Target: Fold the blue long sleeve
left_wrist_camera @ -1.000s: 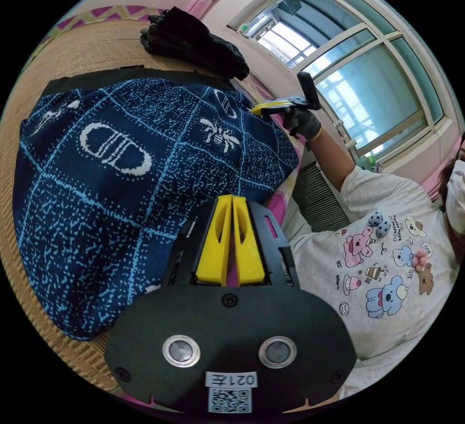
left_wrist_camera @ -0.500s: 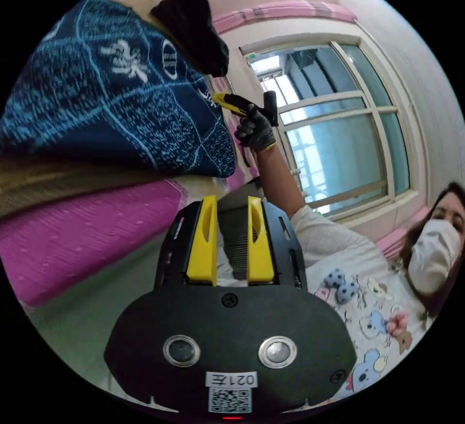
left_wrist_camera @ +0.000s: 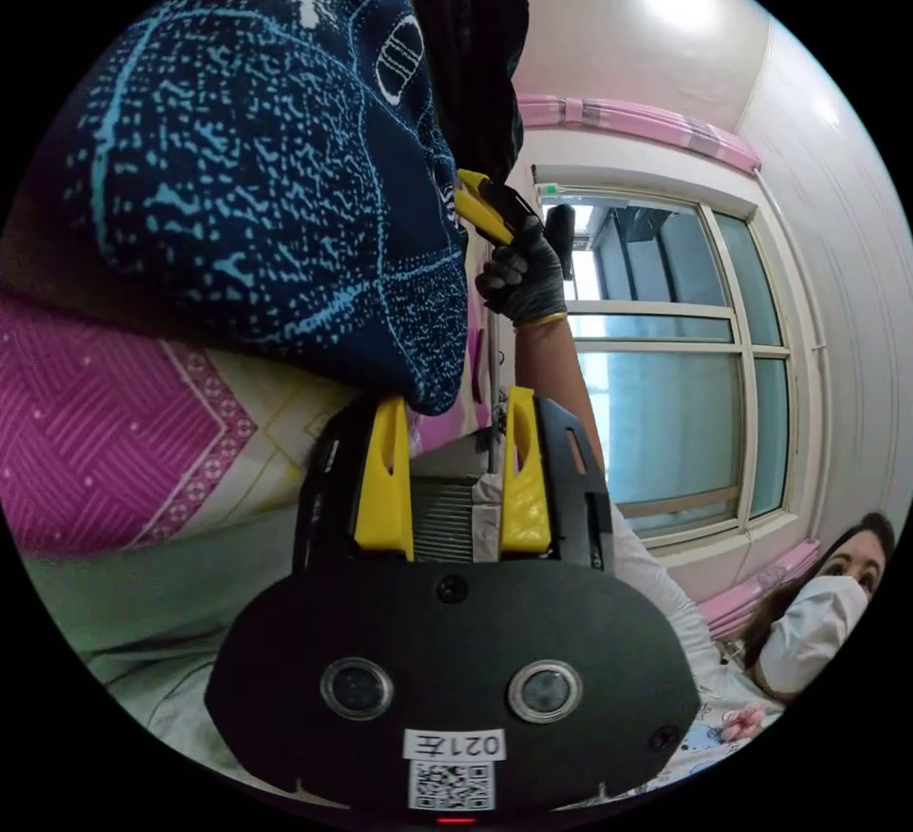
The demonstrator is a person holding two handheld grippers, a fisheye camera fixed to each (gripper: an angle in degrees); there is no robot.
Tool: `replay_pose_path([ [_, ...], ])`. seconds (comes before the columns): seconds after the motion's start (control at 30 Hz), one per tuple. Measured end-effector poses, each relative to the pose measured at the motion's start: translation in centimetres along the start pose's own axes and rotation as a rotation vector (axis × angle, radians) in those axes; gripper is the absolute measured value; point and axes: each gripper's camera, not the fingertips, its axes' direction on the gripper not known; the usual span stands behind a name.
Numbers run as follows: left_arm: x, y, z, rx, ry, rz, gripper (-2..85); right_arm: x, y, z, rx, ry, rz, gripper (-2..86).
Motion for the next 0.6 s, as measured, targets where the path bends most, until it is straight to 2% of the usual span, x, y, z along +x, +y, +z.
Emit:
replay_pose_path([
  [0.17, -0.5, -0.9, -0.5, -0.024, 0.05, -0.001, 8.8, 1.7, -2.9, 1.3, -0.078, -0.176, 0.007, 10.8],
  [0.23, -0.9, -1.3, -1.0, -0.05, 0.049, -0.013, 2.9, 1.9, -3.5, 2.0, -0.099, -0.188, 0.003, 7.6],
  [0.33, -0.2, -1.6, -2.8, -0.054, 0.087, 0.021, -0.2, 1.4, -3.9, 2.2, -0.103, -0.173, -0.015, 4.2],
  [0.5, 3.6, -2.7, -8.3, -0.011, 0.174, 0.148, -0.8, -2.9, -4.8, -0.5, -0.047, -0.188, -0.059, 2.6],
  [0.6, 5.7, -3.4, -13.5, 0.031, 0.2, 0.206, -0.9, -8.4, -7.0, -1.1, -0.047, -0.148, -0.115, 2.4],
])
